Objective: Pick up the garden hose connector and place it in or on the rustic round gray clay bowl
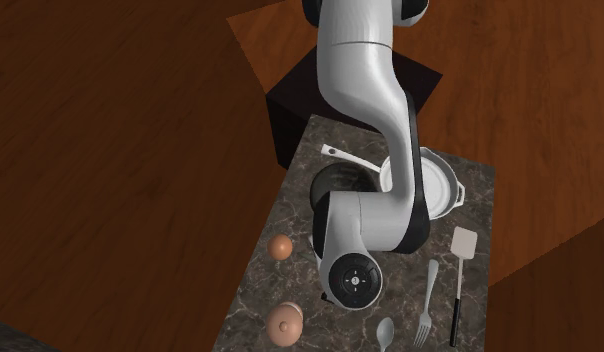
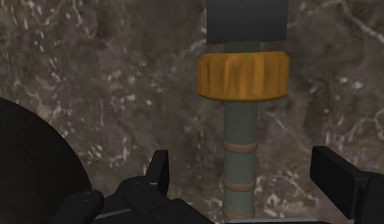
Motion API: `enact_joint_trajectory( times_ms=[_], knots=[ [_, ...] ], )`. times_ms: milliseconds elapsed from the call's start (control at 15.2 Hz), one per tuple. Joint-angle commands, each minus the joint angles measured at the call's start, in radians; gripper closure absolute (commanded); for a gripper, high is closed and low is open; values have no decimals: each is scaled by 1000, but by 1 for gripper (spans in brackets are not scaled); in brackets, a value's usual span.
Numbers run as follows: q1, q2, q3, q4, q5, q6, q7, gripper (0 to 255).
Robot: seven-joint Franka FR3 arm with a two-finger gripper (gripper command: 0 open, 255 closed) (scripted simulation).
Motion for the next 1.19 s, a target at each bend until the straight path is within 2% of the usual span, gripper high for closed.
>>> enact_joint_trajectory(
  times_ms=[0, 594, 1122],
  knots=[
    [0, 0, 0, 0, 0, 0, 0, 255],
    [0, 0, 0, 0, 0, 0, 0, 255],
    [-8, -58, 16, 13, 20, -70, -9, 255]
  ],
)
